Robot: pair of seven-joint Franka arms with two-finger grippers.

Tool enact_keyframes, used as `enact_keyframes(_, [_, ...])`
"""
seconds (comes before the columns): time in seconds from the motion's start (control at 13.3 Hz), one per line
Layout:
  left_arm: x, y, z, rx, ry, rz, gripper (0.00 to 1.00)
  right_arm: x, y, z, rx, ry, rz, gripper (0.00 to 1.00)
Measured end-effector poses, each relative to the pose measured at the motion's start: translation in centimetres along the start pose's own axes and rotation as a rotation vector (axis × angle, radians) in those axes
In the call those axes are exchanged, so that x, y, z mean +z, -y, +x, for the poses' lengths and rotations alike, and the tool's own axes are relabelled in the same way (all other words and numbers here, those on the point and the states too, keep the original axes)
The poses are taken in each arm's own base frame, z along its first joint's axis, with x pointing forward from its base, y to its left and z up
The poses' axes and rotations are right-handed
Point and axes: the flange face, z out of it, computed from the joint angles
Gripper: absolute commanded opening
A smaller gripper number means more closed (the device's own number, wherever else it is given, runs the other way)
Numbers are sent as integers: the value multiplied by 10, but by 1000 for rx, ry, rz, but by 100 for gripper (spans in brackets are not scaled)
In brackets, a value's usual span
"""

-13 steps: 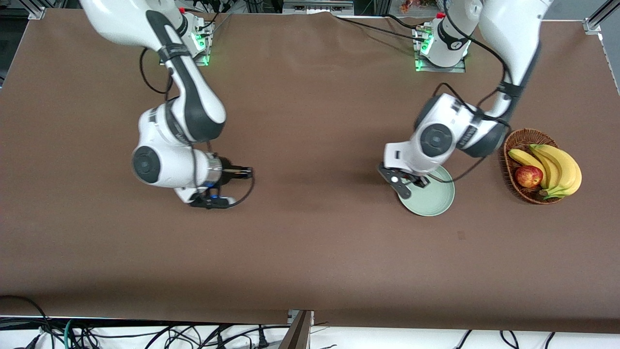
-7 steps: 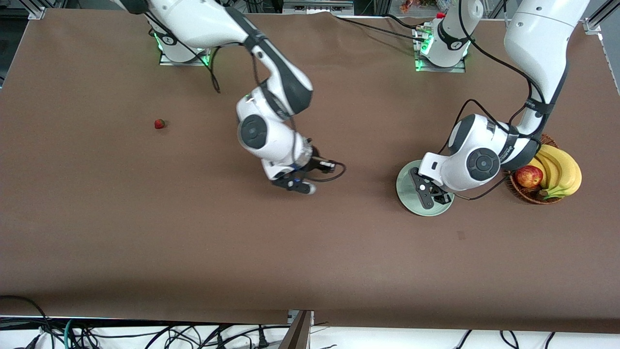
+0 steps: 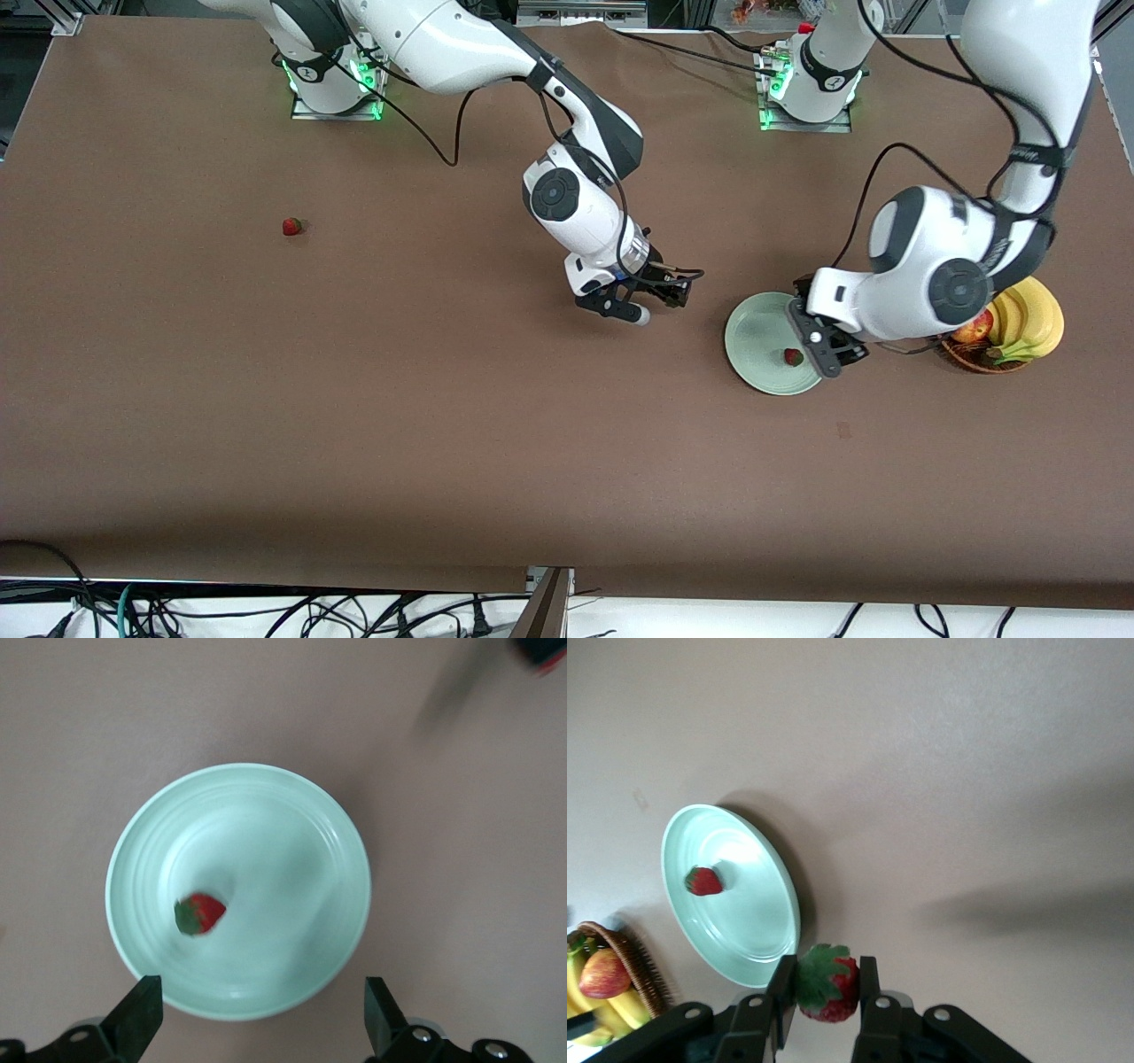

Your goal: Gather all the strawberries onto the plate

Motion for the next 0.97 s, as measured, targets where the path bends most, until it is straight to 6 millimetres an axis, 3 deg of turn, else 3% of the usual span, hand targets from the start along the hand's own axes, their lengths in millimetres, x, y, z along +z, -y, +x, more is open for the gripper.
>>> enact_keyframes(0.22, [-46,-8,1,-113,24,-49,100,23,-19,7,-44,-31,-57,29])
enact_keyframes(0.38, [-66,-29,25,-240,44,-59,100,36,-29,8,-69,-43,-89,32])
enact_keyframes(0.45, [-68,-46,42,-309,50,-61,100,42,-34,7,-79,-46,-102,35])
enact_keyframes(0.53, [-66,-64,60,-370,57,-63,100,47,-37,5,-90,-48,-113,52])
enact_keyframes(0.6, [-62,-83,78,-420,69,-58,100,50,-39,3,-98,-50,-120,80])
enact_keyframes(0.67, [-58,-98,91,-457,79,-53,100,51,-39,2,-104,-50,-122,93])
enact_keyframes(0.75, [-56,-109,100,-480,86,-49,100,50,-38,2,-106,-53,-121,100])
enact_keyframes(0.97, [-54,-109,100,-509,89,-48,100,32,-34,16,-111,-56,-180,100])
